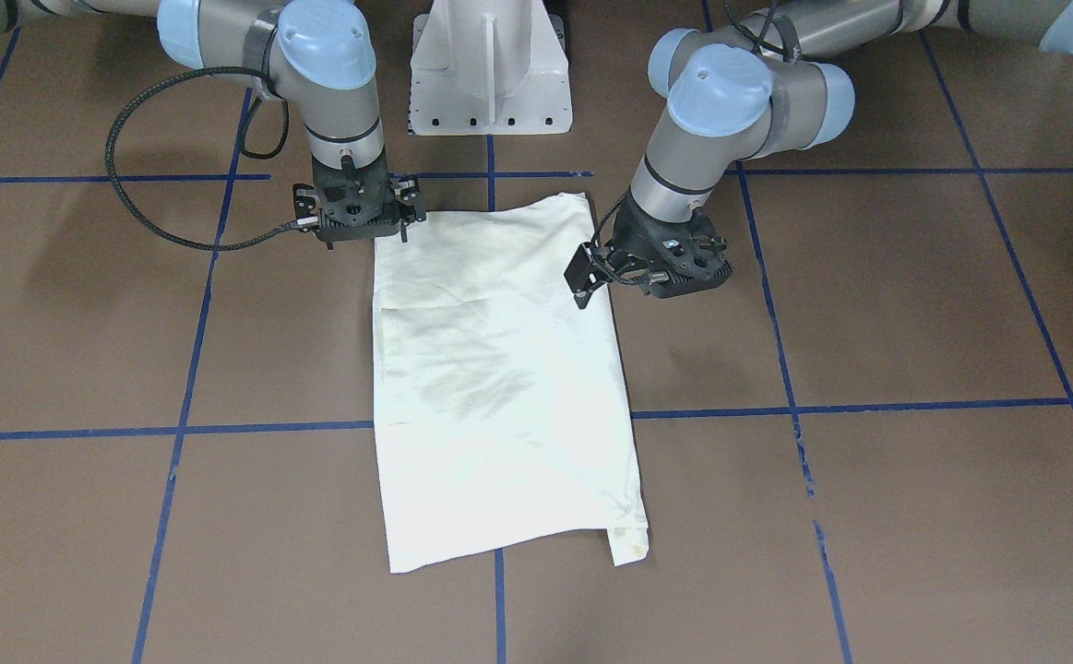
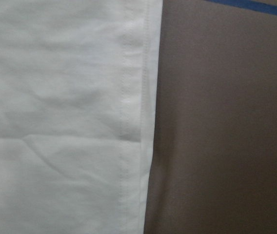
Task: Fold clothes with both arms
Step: 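Move both grippers to the shirt edge nearest the robot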
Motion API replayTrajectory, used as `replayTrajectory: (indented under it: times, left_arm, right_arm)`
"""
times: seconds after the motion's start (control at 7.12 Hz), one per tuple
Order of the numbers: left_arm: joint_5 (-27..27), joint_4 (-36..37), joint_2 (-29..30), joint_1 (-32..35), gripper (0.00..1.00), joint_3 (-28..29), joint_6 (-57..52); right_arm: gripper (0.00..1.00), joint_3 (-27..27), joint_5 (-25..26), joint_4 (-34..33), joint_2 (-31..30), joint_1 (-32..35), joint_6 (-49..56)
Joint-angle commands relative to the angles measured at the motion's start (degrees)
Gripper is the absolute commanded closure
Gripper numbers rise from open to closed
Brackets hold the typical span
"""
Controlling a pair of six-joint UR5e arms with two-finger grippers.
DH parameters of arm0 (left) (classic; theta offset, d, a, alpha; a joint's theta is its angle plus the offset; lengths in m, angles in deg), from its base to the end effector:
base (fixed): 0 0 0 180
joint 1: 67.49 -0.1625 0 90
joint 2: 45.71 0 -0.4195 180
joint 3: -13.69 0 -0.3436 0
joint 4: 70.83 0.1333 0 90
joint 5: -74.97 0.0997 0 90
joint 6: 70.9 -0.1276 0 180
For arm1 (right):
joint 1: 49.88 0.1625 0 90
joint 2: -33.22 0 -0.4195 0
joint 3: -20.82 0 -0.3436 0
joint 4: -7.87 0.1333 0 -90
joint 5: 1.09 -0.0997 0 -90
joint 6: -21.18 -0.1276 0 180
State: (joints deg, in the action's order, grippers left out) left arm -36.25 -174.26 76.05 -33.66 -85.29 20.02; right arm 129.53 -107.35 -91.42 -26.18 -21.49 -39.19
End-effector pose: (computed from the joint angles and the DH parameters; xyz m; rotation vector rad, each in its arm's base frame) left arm 0.4798 -0.4264 0.2837 -0.0639 0.9982 -0.3805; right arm -0.4750 -0.3676 0.2927 0.0985 -0.7388 -0.1197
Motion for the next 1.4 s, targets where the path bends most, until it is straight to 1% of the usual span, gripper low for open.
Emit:
replayTrajectory:
  times: [0.0, 0.14, 0.28, 0.56, 0.98, 1.26]
  left_arm:
    - [4.1, 0.7, -2.1, -8.0, 0.07, -3.4, 9.8]
    - [5.0, 2.0, -4.1, -10.4, 0.14, -5.8, 11.8]
    - [6.4, 2.1, -5.6, -12.9, 0.14, -6.8, 12.9]
    - [7.0, 2.1, -6.4, -16.8, 0.16, -6.6, 15.6]
    - [7.7, 2.2, -6.2, -17.0, 0.26, -5.6, 15.6]
    - [8.2, 2.2, -6.2, -15.9, 0.32, -5.4, 15.5]
  right_arm:
    - [0.00, 0.6, -1.9, 4.2, 0.0, 0.5, -0.4]
    - [0.00, 0.6, -2.9, 4.5, -0.1, 1.3, -0.4]
    - [0.00, 0.6, -4.1, 4.5, -0.3, 2.1, -0.5]
    - [0.00, 0.6, -4.4, 4.6, -0.3, 2.4, -1.0]
    - [0.00, 0.6, -4.5, 4.6, -0.3, 2.7, -1.0]
    - [0.00, 0.6, -4.4, 4.6, -0.3, 2.7, -0.9]
